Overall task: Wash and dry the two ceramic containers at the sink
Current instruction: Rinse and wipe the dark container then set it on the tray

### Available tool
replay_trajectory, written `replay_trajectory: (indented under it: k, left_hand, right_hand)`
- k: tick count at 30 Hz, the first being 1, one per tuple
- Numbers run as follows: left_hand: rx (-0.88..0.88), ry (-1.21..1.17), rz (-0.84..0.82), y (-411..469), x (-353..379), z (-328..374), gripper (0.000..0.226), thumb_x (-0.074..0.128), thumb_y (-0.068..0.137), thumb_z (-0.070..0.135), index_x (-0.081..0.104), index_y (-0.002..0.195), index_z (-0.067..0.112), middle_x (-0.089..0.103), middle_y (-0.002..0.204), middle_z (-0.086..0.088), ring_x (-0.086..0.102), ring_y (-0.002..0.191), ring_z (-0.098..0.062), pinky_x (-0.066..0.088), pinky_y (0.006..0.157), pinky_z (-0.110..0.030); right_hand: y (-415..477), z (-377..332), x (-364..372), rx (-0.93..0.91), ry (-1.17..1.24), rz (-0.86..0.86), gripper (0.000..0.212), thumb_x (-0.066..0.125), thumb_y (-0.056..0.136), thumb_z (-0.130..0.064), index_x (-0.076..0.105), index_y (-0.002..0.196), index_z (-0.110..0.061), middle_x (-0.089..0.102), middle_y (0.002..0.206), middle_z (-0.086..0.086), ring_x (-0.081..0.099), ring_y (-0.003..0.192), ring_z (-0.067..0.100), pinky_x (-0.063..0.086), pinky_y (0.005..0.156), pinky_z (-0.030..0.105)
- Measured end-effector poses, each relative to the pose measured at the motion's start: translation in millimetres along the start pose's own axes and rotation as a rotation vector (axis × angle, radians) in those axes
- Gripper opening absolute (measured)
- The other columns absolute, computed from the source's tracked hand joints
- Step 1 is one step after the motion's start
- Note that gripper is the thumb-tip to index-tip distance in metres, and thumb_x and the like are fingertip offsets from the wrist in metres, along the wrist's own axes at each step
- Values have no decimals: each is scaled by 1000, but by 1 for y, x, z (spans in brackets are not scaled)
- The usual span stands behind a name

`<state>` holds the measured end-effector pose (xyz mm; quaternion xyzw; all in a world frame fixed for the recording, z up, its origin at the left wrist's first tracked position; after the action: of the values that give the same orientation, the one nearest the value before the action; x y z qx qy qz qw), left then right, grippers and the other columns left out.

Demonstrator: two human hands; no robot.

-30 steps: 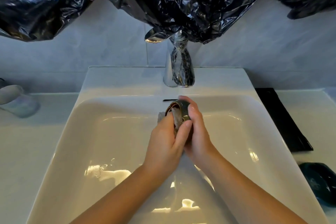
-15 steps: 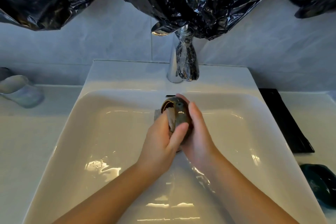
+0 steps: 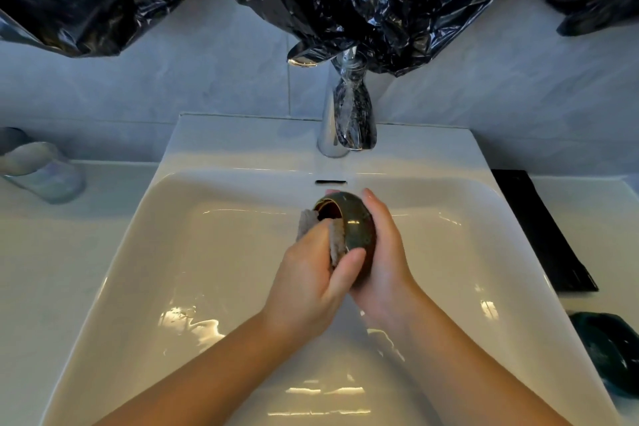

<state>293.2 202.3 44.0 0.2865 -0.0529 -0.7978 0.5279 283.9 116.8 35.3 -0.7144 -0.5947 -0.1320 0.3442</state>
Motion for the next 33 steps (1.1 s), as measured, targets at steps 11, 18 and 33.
replay_trajectory:
  k: [11, 18, 33]
  left_hand:
    - [67, 51, 21, 8, -9, 0, 23, 33, 94, 54, 42, 81, 37, 50, 70, 17, 49, 67, 2, 36, 60, -14]
    - [-486, -347, 218, 7, -2, -1, 45, 29, 101, 42, 66, 83, 22, 70, 75, -4, 68, 74, -12, 58, 69, -38]
    - [-232, -66, 80, 10, -8, -10, 47, 35, 91, 49, 55, 73, 10, 56, 65, -4, 54, 61, -15, 43, 54, -29]
  right_hand:
    - [2, 8, 4, 79, 103, -100, 51, 56, 75, -58, 78, 97, -18, 73, 107, 5, 67, 109, 21, 47, 101, 34]
    - [-1, 13, -4, -477, -385, 18, 51, 48, 79, -51, 52, 126, -31, 61, 120, 3, 64, 106, 10, 53, 84, 24]
    - [6, 14, -7, -29, -36, -26, 35, 51, 86, -53, 74, 100, -30, 71, 101, 0, 69, 93, 12, 53, 79, 27]
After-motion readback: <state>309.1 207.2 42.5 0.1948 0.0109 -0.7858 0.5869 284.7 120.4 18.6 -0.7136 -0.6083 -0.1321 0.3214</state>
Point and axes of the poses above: each hand's wrist, its own y-axis towards the middle knuckle, its own x-axis out of the palm, z = x × y, the point moved 4 cm from there along y, towards the middle knuckle
